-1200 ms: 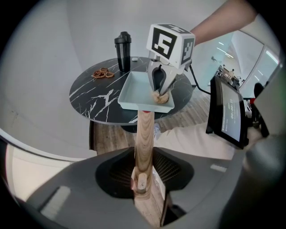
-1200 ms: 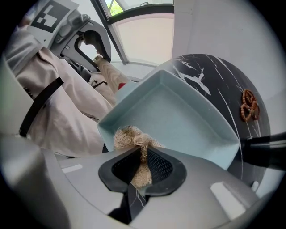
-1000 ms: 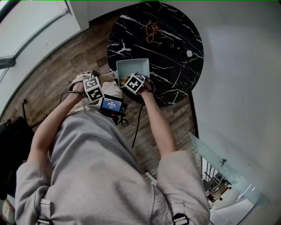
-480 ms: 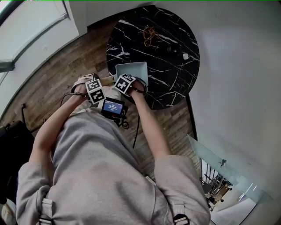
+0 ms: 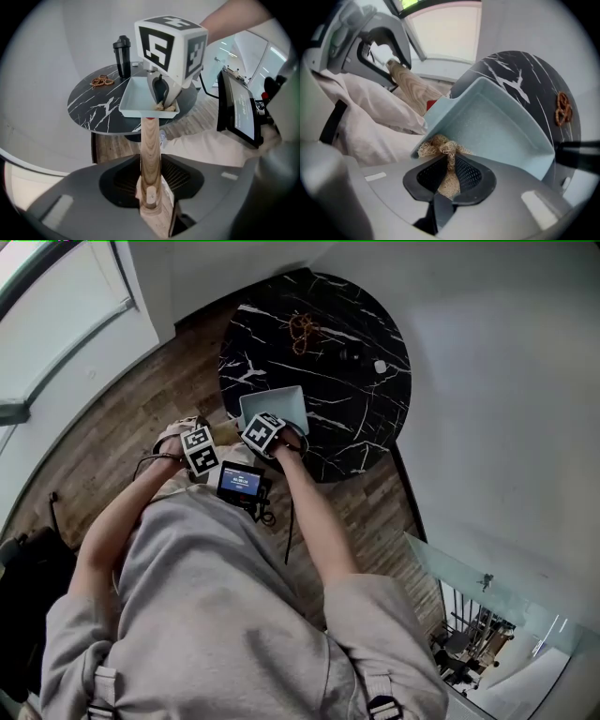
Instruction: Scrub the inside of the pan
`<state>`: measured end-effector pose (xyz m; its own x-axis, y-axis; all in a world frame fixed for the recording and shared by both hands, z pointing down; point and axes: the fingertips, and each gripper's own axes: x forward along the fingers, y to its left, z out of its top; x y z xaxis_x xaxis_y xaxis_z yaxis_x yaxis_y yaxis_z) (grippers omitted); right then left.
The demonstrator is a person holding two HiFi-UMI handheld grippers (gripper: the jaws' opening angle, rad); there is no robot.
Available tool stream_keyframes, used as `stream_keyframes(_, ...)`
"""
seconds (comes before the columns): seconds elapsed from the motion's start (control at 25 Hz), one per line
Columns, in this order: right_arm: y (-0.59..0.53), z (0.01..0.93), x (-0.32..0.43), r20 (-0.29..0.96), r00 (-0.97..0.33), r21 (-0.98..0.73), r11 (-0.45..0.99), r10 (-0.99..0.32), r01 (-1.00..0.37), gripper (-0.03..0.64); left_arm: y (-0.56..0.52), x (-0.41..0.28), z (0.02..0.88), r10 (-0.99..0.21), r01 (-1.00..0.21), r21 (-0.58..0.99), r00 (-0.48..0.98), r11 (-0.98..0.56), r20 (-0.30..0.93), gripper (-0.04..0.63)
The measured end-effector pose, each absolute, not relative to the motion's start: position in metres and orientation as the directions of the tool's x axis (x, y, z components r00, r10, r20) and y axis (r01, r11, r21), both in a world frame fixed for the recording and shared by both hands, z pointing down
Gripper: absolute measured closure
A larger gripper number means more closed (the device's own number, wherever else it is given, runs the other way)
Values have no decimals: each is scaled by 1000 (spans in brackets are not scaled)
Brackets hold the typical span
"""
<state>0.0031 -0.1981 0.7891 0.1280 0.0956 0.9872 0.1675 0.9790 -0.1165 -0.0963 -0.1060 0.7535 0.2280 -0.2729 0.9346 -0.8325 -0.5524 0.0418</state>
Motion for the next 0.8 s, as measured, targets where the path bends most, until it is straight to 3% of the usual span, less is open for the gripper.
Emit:
stream_keyframes(0.2,-227,764,3,990,-120,-85,985,68,-149,552,-114,-89,732,-356,-803,37,305,-595,883,410)
stream_keyframes(0.44,-236,699,7,914,-398,-83,923,-80,-375,552,-133,-97,683,-540,-846,2,343,-533,769,407)
stream_keyframes(0.56,-230,664,14,842,-508,-96,875,-183,-475,551,-146,-106,641,-671,-880,-39,332,-473,663,428)
stream_keyframes(0.68,-220,626,27,762,-574,-95,825,-300,-557,551,-157,-107,587,-814,-919,-69,308,-389,493,492)
stream_keyframes(0.8,-211,587,25,664,-627,-92,787,-408,-610,551,-163,-108,544,-884,-939,-56,299,-340,360,510)
